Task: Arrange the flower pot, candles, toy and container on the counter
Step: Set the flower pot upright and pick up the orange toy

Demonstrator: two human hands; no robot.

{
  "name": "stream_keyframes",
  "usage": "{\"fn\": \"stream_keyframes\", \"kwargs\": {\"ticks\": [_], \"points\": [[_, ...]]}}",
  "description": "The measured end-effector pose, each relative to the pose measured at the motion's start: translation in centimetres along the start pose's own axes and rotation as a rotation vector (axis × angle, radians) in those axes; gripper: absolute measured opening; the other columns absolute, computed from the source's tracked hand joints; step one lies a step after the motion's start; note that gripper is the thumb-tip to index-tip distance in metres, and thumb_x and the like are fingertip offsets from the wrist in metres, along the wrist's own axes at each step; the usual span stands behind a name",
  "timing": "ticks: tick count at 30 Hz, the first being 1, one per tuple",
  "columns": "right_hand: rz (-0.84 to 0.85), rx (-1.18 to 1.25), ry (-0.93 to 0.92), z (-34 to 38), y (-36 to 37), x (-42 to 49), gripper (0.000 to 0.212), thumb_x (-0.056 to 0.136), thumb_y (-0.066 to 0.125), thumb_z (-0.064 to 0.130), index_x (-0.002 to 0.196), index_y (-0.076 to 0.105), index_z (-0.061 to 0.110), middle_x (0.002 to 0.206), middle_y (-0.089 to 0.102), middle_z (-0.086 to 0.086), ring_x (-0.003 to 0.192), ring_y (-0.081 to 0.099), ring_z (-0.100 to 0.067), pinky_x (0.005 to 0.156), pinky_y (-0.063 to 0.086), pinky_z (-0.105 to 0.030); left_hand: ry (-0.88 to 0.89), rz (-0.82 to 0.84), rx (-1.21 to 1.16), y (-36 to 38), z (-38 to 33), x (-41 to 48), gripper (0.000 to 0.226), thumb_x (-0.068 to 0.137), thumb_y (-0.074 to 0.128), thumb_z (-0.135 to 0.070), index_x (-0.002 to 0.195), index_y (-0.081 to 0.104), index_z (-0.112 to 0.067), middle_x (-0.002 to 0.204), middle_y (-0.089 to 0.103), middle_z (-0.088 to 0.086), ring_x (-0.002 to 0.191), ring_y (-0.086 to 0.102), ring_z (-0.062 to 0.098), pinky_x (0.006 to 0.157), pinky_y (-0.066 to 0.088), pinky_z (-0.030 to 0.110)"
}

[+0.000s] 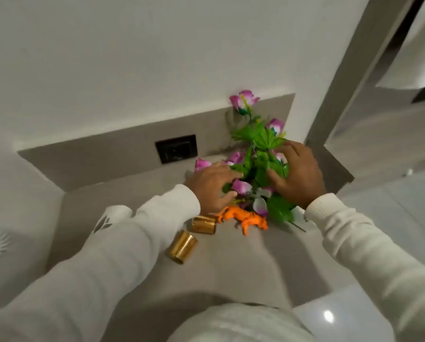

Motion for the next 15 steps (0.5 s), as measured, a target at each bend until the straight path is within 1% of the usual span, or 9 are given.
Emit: {"fn": "stream_keyframes", "kwargs": {"ticks": [2, 4, 5, 6, 8, 10, 12, 14, 15], "points": [[0.098, -0.116, 0.169, -2.0, 0.0, -0.9, 0.06, 0.072, 0.078, 0.04, 0.123, 0.06, 0.013, 0.134, 0.053, -0.016, 0.123, 0.044, -0.039, 0.095, 0.043, -0.05, 0.066, 0.102, 0.021, 2.2, -0.8, 0.7, 0.037, 0.083, 0.056, -0.029, 0.115, 0.066, -0.012, 0.112, 0.068, 0.014, 0.107, 0.058, 0.033, 0.093, 0.048, 0.041], [0.297, -0.247, 0.334, -4.6, -0.1, -2.3, 0.074, 0.068, 0.076, 0.056, 0.129, 0.054, 0.019, 0.141, 0.047, -0.014, 0.128, 0.039, -0.038, 0.097, 0.04, -0.054, 0.065, 0.304, 0.107, 4.7, -1.3, 1.3, 0.031, 0.088, 0.052, -0.027, 0.111, 0.067, -0.012, 0.111, 0.068, 0.014, 0.105, 0.059, 0.034, 0.087, 0.051, 0.044], [0.389, -0.29, 0.382, -5.7, -0.1, -2.7, 0.08, 0.067, 0.075, 0.062, 0.132, 0.051, 0.022, 0.142, 0.046, -0.012, 0.129, 0.039, -0.038, 0.099, 0.039, -0.055, 0.08, 0.393, 0.17, 5.8, -1.2, 1.8, 0.027, 0.09, 0.05, -0.025, 0.109, 0.066, -0.014, 0.111, 0.068, 0.013, 0.104, 0.059, 0.034, 0.085, 0.051, 0.045], [0.463, -0.31, 0.416, -6.4, -0.1, -2.9, 0.085, 0.064, 0.074, 0.067, 0.133, 0.049, 0.023, 0.141, 0.048, -0.011, 0.127, 0.041, -0.038, 0.099, 0.039, -0.054, 0.097, 0.46, 0.233, 6.6, -1.0, 2.2, 0.025, 0.091, 0.049, -0.023, 0.106, 0.066, -0.015, 0.111, 0.067, 0.011, 0.103, 0.06, 0.034, 0.084, 0.052, 0.045], [0.557, -0.261, 0.463, -7.5, 0.2, -3.1, 0.095, 0.06, 0.074, 0.072, 0.137, 0.045, 0.024, 0.133, 0.055, -0.009, 0.121, 0.049, -0.035, 0.097, 0.045, -0.05, 0.111, 0.555, 0.313, 8.0, -0.4, 2.9, 0.021, 0.088, 0.052, -0.015, 0.105, 0.065, -0.013, 0.111, 0.066, 0.01, 0.103, 0.06, 0.034, 0.081, 0.054, 0.044], [0.642, -0.251, 0.475, -8.0, 0.9, -3.3, 0.101, 0.059, 0.075, 0.071, 0.142, 0.039, 0.026, 0.127, 0.058, -0.008, 0.115, 0.055, -0.033, 0.092, 0.049, -0.043, 0.115, 0.603, 0.334, 9.2, -0.3, 3.5, 0.028, 0.082, 0.06, -0.006, 0.11, 0.063, -0.01, 0.115, 0.064, 0.011, 0.104, 0.061, 0.034, 0.078, 0.055, 0.042], [0.617, -0.294, 0.445, -8.5, 1.5, -3.3, 0.095, 0.06, 0.076, 0.067, 0.14, 0.043, 0.026, 0.119, 0.063, -0.009, 0.107, 0.059, -0.033, 0.085, 0.05, -0.04, 0.113, 0.603, 0.314, 9.4, -0.1, 4.0, 0.04, 0.077, 0.067, -0.004, 0.116, 0.06, -0.01, 0.119, 0.063, 0.012, 0.105, 0.061, 0.034, 0.075, 0.053, 0.04], [0.493, -0.26, 0.416, -9.0, 1.7, -3.2, 0.083, 0.058, 0.076, 0.064, 0.128, 0.056, 0.024, 0.105, 0.067, -0.008, 0.093, 0.061, -0.032, 0.075, 0.05, -0.036, 0.094, 0.623, 0.288, 9.5, 0.5, 4.6, 0.046, 0.076, 0.069, -0.003, 0.12, 0.057, -0.01, 0.12, 0.062, 0.013, 0.104, 0.062, 0.037, 0.074, 0.051, 0.041], [0.411, -0.212, 0.4, -9.1, 1.7, -3.3, 0.077, 0.057, 0.077, 0.063, 0.12, 0.06, 0.023, 0.098, 0.067, -0.007, 0.086, 0.06, -0.031, 0.069, 0.047, -0.034, 0.085, 0.644, 0.287, 9.5, 0.6, 4.8, 0.044, 0.076, 0.07, -0.004, 0.119, 0.057, -0.009, 0.12, 0.061, 0.014, 0.104, 0.062, 0.037, 0.074, 0.05, 0.04]]}}
Point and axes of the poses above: each hand's wrist, its own x-axis towards the middle knuckle, its own y-axis out of the palm, z = x × y, the point moved 2 cm from there along x, towards the middle knuckle
